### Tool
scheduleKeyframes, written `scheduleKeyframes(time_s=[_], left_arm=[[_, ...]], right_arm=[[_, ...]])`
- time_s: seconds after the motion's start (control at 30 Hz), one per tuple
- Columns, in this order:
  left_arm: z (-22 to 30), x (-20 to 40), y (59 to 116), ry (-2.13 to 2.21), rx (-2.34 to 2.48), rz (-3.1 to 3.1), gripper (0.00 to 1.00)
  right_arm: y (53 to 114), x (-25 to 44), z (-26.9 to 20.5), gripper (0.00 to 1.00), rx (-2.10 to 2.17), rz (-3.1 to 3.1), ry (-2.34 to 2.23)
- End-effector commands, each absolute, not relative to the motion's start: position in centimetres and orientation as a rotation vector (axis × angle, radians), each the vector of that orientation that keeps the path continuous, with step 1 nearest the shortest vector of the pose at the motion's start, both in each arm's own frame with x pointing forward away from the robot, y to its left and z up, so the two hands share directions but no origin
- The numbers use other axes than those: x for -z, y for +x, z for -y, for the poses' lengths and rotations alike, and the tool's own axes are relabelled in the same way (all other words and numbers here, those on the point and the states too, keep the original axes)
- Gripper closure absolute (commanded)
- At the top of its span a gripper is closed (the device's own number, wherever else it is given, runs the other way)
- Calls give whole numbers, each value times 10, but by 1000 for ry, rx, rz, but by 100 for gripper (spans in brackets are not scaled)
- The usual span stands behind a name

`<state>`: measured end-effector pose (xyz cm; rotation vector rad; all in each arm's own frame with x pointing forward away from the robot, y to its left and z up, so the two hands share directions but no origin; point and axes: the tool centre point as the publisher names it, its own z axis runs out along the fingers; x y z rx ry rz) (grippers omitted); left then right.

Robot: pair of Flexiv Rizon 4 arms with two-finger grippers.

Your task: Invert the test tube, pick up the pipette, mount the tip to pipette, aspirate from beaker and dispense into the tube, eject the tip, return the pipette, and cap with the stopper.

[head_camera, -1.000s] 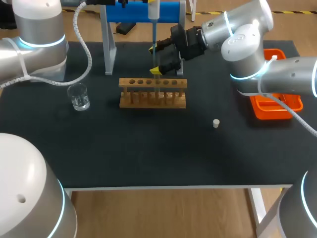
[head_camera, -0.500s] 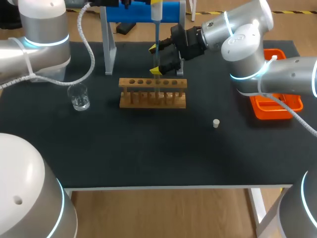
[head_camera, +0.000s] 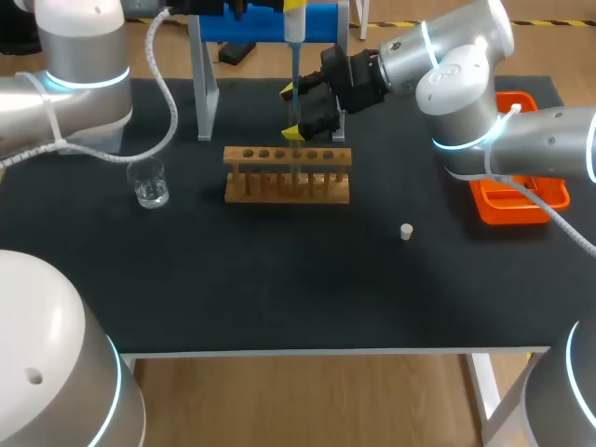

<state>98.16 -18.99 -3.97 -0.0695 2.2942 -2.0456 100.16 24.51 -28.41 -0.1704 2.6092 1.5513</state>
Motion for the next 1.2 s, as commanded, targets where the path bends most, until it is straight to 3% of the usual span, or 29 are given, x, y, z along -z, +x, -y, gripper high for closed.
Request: scheduleKeyframes(time_s=[0.03,1.2], left_arm=[[189,39,979,-76,2041,-2295,100],[192,59,984,-83,2065,-2290,100]], right_arm=[[1002,284,-245,0,-1551,-2611,-172],[1002,284,-245,0,-1551,-2611,-172]])
